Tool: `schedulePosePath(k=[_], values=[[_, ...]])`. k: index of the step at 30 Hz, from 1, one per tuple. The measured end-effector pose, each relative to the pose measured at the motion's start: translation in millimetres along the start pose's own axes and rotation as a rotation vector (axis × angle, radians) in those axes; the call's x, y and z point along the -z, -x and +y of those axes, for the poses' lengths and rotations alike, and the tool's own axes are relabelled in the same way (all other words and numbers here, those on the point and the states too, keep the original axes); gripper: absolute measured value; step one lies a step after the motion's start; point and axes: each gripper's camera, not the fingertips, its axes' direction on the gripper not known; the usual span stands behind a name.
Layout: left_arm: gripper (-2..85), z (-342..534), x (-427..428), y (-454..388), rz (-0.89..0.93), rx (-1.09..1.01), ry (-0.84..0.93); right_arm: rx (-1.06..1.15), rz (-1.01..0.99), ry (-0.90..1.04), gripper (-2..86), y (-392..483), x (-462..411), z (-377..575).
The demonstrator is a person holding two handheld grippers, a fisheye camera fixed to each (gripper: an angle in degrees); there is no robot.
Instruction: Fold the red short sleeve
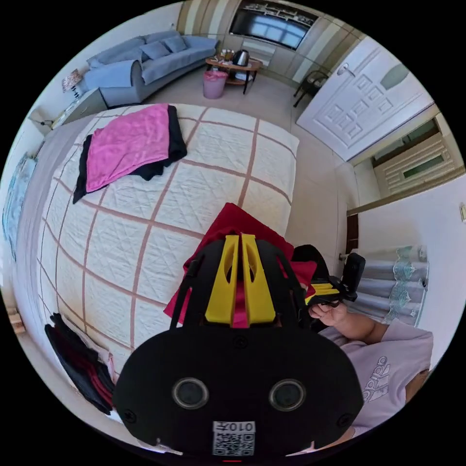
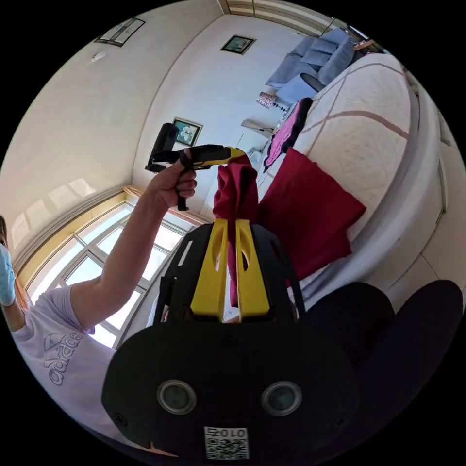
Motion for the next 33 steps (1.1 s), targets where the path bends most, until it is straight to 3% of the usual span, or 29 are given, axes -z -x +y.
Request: schedulePosePath(k=[4,8,14,18,22,24,26,30,33], values=[[0.4,-72.5,-41.7,-32.1,-0.082,-0.066,0.179,-0.064,0.017,-0.011,4.3,-28.3,16.4,-15.1],[2.8,-101.6,-64.3,-38.3,-0.074,-0.088,0.237,-0.122,0.062,-0.005,4.4,-47.9,22.7,-26.6],[6.6,-101.1,-16.6,-49.4,0.068,-0.203,0.013,-0.147,0.098,0.024,4.7,-59.7,26.0,-40.3],[8.0,-49.3,33.7,-49.5,-0.026,-0.222,-0.111,-0.072,0.181,0.086,5.8,-47.0,37.7,-52.9],[8.8,36.0,20.8,-10.0,-0.203,-0.158,-0.159,0.116,0.422,0.009,6.6,-6.8,73.3,-76.2],[9.1,65.8,3.0,13.6,-0.271,-0.120,-0.165,0.247,0.453,0.061,7.3,14.7,63.8,-104.6],[9.4,83.0,-11.1,32.7,-0.230,-0.116,-0.187,0.353,0.421,0.239,8.1,33.4,26.0,-153.7],[9.7,93.0,-17.7,57.8,-0.124,-0.166,-0.330,0.374,0.408,0.440,8.9,40.1,-38.0,-218.2],[9.5,82.7,-29.4,78.9,-0.045,-0.198,-0.321,0.338,0.420,0.539,10.5,30.2,-84.6,-252.0]])
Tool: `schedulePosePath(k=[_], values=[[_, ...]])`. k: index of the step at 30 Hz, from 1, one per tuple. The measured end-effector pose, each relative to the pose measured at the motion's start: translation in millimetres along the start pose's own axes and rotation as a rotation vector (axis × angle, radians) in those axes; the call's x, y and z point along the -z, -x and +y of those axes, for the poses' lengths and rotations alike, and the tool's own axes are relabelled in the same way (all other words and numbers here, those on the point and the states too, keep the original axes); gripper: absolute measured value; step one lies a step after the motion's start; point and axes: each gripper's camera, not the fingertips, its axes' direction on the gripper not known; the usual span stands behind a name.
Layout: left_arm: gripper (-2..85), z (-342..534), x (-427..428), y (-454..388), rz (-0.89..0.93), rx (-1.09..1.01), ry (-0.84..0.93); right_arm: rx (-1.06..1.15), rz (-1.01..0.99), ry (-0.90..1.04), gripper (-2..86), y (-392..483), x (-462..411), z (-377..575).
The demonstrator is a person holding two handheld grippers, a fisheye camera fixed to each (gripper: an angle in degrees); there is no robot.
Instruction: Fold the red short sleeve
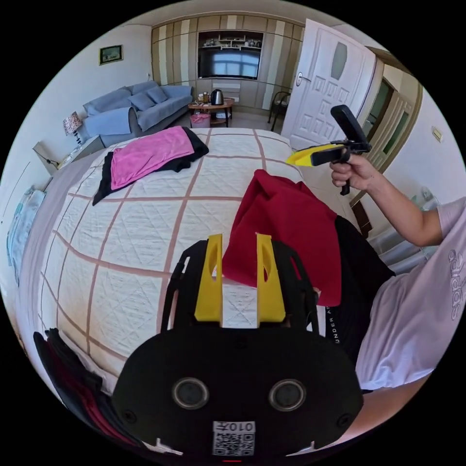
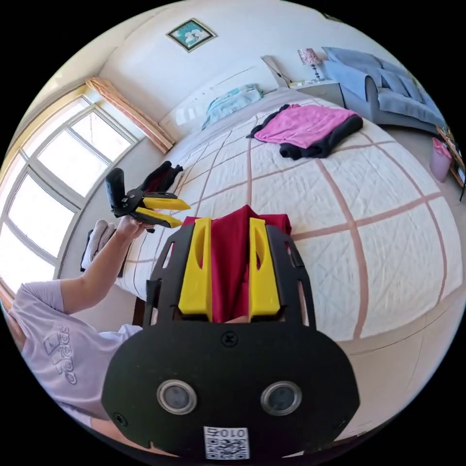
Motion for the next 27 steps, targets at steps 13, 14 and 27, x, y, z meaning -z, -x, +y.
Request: schedulePosePath(k=[13,14,27], values=[[0.3,36.0,-38.5,73.1,0.396,0.032,-0.047,-0.137,-0.098,0.003,3.2,-23.0,-5.2,-18.1],[0.2,38.6,-40.5,76.4,0.411,0.049,-0.055,-0.131,-0.083,0.028,3.3,-23.9,-15.2,-17.8],[-0.1,98.2,-3.9,56.8,0.255,0.245,-0.165,0.096,0.074,-0.032,5.8,63.9,28.4,92.3]])
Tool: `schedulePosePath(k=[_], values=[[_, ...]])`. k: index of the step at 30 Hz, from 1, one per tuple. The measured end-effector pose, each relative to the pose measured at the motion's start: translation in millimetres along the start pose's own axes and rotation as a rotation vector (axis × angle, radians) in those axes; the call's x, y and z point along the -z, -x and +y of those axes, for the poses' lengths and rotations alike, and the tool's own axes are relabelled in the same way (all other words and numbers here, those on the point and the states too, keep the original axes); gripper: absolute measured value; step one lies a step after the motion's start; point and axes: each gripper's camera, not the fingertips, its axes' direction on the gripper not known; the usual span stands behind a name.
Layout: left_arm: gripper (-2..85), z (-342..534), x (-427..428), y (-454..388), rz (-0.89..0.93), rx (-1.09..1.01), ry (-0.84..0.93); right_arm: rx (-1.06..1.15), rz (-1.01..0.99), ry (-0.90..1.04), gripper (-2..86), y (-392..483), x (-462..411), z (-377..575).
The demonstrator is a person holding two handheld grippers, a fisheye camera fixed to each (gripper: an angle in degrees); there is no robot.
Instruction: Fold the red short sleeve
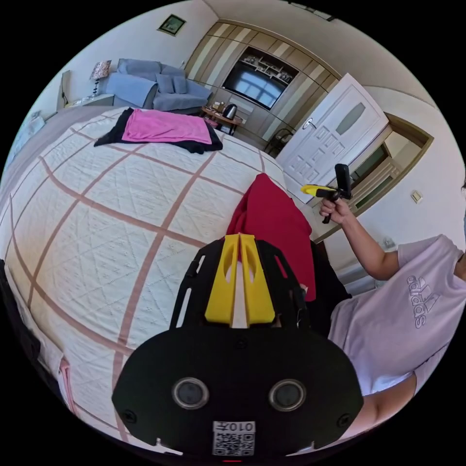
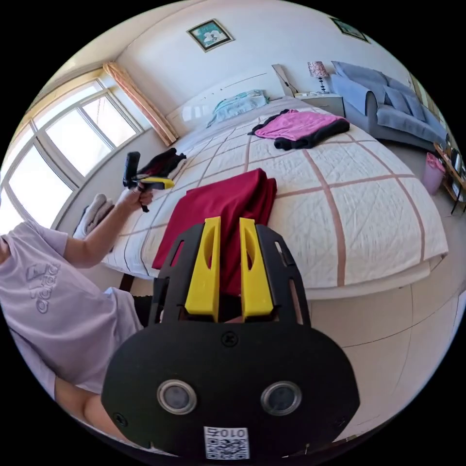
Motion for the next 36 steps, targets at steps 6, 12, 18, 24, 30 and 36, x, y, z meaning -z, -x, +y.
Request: schedulePosePath(k=[6,12,18,24,30,36], values=[[-0.2,-1.6,-26.0,-59.5,-0.053,-0.158,0.085,0.015,0.043,0.060,4.7,42.0,-36.3,38.0],[-0.2,-7.4,-76.5,-68.6,-0.175,-0.107,0.250,-0.002,0.134,0.163,2.7,61.6,-54.4,38.3],[-0.2,-6.4,-88.6,-65.5,-0.130,-0.017,0.306,-0.177,0.073,0.223,2.4,55.6,-47.7,49.5],[-0.2,-19.3,-81.4,-104.5,-0.252,-0.085,0.318,-0.241,0.273,0.088,1.3,84.5,9.8,82.8],[-0.2,-29.8,-117.0,-131.1,-0.228,-0.171,0.329,-0.225,0.251,0.087,1.4,110.8,-9.0,101.7],[-0.1,-7.5,-107.4,-107.8,-0.108,-0.031,0.205,-0.239,0.333,0.171,1.9,107.1,-51.2,110.6]])
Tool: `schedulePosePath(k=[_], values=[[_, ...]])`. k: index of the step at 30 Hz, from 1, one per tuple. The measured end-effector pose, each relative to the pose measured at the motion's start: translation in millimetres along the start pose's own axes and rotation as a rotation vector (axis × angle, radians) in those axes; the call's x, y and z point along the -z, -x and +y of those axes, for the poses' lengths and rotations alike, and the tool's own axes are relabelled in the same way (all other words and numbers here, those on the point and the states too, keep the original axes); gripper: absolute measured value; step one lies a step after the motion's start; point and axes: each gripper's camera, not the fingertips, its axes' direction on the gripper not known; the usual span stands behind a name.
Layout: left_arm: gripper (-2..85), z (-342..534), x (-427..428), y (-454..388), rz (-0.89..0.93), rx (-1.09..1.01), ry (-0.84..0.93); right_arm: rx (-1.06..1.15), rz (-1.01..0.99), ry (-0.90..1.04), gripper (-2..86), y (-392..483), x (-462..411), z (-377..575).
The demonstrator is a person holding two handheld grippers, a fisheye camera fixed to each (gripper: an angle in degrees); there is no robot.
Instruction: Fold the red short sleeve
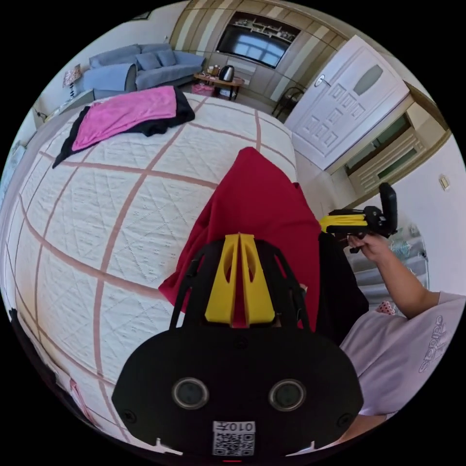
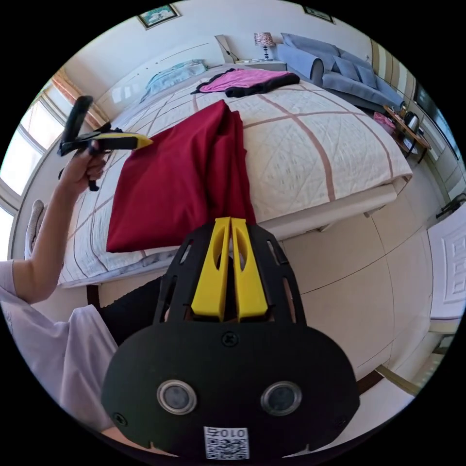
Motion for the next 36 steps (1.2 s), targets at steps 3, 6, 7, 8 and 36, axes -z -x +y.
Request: schedulePosePath(k=[3,6,7,8,36], values=[[-0.1,37.3,40.5,-16.8,-0.045,0.004,-0.113,-0.064,-0.069,-0.063,2.5,-14.4,3.7,7.2],[0.1,86.0,61.7,-34.1,-0.084,-0.003,-0.114,-0.060,-0.134,-0.213,3.2,-16.4,26.4,20.4],[0.2,107.4,65.1,-41.2,-0.100,-0.001,-0.110,-0.059,-0.125,-0.270,3.8,-15.8,34.4,26.9],[0.4,117.9,65.5,-44.7,-0.101,-0.002,-0.107,-0.063,-0.112,-0.311,4.7,-15.9,39.9,32.7],[6.2,246.9,-35.9,-48.8,0.212,0.294,-0.115,0.018,-0.172,-0.148,7.2,-28.1,-4.9,82.2]])
